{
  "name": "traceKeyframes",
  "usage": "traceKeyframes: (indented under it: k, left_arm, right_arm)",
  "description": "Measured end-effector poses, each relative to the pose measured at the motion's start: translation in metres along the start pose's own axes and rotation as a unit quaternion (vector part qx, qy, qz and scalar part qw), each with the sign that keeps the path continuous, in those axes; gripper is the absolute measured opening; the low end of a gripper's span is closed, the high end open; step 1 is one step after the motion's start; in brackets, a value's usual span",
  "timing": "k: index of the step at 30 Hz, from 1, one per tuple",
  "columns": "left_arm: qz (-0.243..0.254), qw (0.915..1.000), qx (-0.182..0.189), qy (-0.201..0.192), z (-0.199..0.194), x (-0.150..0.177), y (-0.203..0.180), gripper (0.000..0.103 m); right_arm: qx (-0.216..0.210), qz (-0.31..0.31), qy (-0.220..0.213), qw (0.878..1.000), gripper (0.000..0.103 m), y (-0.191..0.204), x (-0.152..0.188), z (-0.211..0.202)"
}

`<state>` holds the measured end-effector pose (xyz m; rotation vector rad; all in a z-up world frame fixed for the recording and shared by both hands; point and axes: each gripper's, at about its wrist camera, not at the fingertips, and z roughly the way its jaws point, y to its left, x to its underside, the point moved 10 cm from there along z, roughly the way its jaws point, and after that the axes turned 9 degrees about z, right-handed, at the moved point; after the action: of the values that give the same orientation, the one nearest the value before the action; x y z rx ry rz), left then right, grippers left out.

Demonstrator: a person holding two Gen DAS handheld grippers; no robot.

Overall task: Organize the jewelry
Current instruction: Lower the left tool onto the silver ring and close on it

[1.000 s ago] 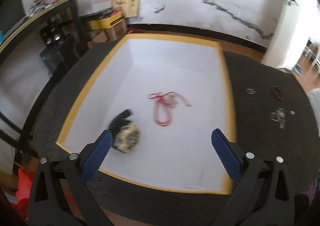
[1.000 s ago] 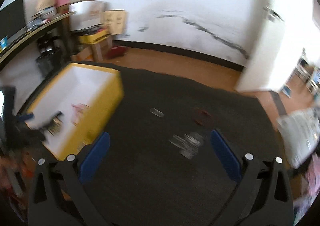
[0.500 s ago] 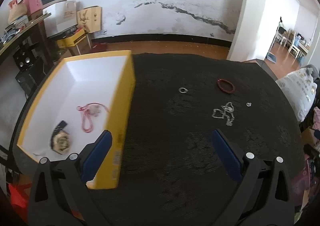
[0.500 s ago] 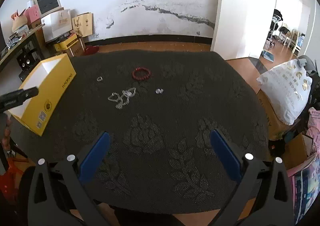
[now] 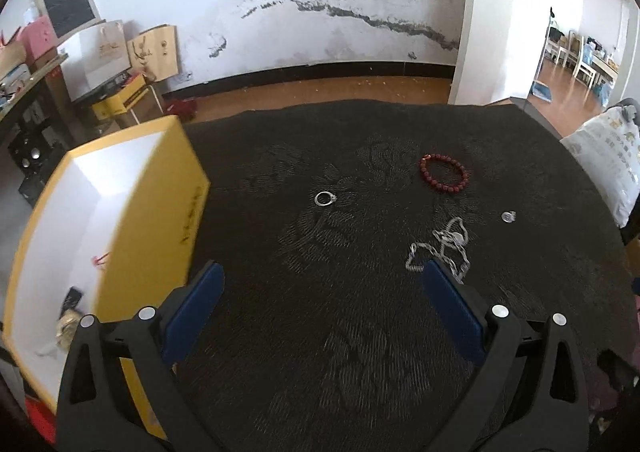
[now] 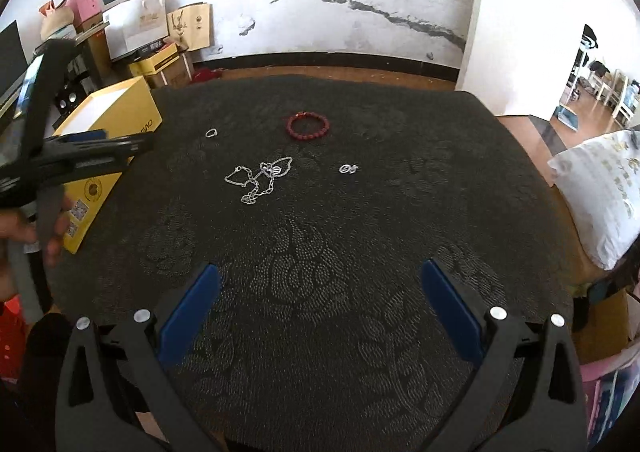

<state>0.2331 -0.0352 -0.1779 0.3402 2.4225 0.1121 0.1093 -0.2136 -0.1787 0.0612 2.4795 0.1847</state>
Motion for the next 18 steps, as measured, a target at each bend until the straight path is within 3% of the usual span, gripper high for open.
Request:
traceKeyframes:
  k: [4, 10, 18]
  left_arm:
    - [0.001, 1.0, -0.007, 0.006, 0.045, -0.007, -0.003, 0.097]
    - [-0.014, 0.9988, -0.01, 0.045, 0.107, -0.006, 0.003, 0.097]
    - [-0.028, 0.9989, 0.016, 0.035, 0.14, -0.017, 0.014, 0.097]
  right_arm:
    - [-0.008, -0.011, 0.009, 1.0, 0.097, 0.004, -0.002, 0.018]
    - [-0.024, -0.005, 0.018, 1.0, 0.097, 0.0, -0.007, 0.032]
    - [-0.037, 0.012, 0.017, 0.999, 0.097, -0.01, -0.012, 0.038]
